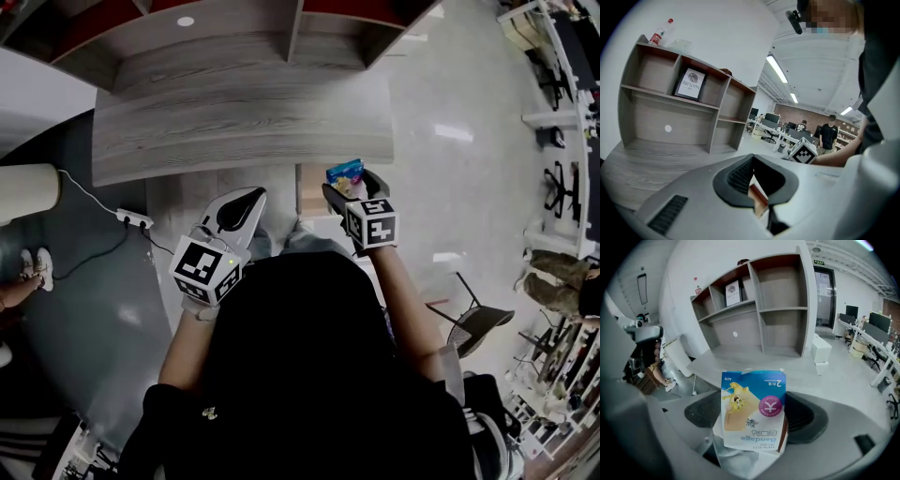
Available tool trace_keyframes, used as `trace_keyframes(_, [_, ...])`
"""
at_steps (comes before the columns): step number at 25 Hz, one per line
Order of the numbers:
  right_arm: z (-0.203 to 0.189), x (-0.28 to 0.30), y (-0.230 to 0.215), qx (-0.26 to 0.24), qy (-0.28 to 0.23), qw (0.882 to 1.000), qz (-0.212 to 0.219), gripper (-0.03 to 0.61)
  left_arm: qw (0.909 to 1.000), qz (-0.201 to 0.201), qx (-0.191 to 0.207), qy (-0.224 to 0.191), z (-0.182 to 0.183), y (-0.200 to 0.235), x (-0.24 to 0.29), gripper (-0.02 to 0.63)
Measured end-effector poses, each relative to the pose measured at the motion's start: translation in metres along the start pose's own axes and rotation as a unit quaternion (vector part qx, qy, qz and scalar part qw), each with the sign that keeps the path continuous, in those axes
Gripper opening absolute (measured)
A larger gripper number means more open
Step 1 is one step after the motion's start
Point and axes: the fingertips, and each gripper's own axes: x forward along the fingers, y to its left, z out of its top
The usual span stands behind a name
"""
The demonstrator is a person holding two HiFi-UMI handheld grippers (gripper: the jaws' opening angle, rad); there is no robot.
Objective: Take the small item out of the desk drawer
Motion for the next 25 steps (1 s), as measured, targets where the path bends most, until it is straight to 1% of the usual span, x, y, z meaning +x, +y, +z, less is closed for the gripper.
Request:
trace_keyframes(4, [0.029,-0.028,0.010,-0.014,-0.045,0.999,0.013,0.406,0.9999,-0.009,0.010,-0.007,0.010,0.000,0.006,0.009])
trace_keyframes(8, [0.060,-0.057,0.024,-0.024,-0.097,0.995,0.028,0.405,0.9994,-0.021,0.022,-0.016,0.023,-0.001,0.010,0.009])
trace_keyframes(13, [0.101,-0.098,0.040,-0.040,-0.170,0.984,0.041,0.407,0.9981,-0.034,0.041,-0.031,0.044,-0.004,0.014,0.009])
trace_keyframes(17, [0.125,-0.128,0.048,-0.051,-0.216,0.974,0.045,0.405,0.9968,-0.040,0.052,-0.046,0.061,-0.010,0.013,0.009])
trace_keyframes(22, [0.147,-0.156,0.053,-0.061,-0.261,0.963,0.044,0.405,0.9951,-0.044,0.064,-0.060,0.079,-0.013,0.011,0.009])
trace_keyframes(25, [0.155,-0.169,0.057,-0.064,-0.272,0.959,0.042,0.405,0.9945,-0.047,0.067,-0.065,0.085,-0.015,0.010,0.009])
